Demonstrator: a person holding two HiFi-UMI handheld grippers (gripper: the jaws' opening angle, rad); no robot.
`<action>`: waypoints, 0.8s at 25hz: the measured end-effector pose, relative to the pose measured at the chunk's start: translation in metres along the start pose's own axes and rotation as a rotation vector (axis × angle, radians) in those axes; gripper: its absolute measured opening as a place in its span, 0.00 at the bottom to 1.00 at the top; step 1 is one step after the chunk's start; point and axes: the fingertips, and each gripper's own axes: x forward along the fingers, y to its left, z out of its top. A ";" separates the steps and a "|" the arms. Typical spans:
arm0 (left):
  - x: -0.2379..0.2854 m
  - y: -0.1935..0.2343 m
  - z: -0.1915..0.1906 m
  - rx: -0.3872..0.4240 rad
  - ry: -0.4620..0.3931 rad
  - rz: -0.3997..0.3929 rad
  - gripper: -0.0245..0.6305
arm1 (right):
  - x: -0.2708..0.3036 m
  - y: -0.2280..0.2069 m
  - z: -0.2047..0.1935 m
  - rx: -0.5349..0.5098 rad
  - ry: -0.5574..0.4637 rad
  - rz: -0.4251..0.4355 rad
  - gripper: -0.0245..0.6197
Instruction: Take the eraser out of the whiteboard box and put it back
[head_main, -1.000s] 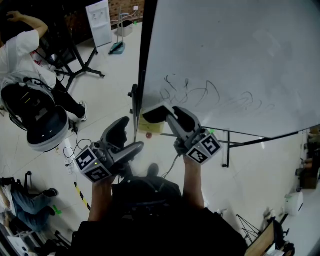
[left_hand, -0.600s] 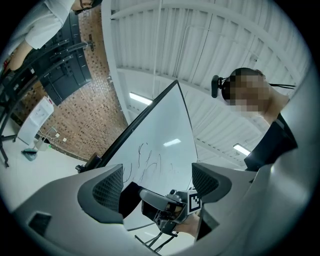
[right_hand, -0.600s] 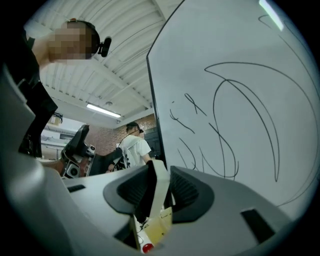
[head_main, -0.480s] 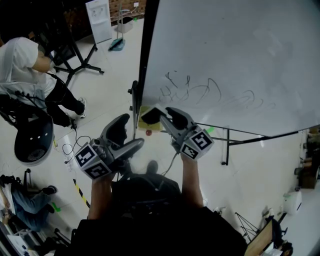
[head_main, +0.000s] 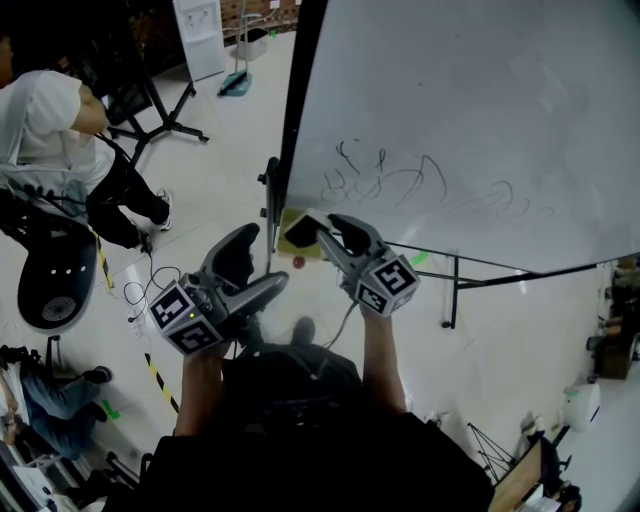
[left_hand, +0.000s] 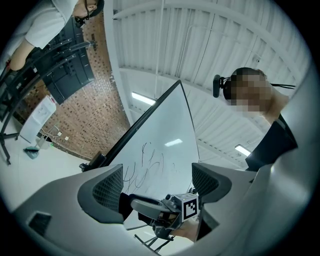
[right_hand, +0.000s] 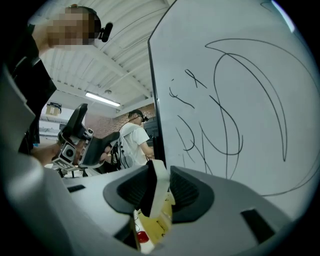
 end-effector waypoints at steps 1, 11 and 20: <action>0.000 0.000 0.000 -0.002 -0.001 0.001 0.69 | 0.001 0.000 -0.002 -0.005 0.006 -0.001 0.27; 0.001 0.003 0.000 -0.014 0.008 0.006 0.69 | 0.010 0.000 -0.020 -0.037 0.066 -0.005 0.27; 0.002 0.006 -0.001 -0.023 0.012 0.009 0.69 | 0.017 0.004 -0.036 -0.076 0.120 0.008 0.27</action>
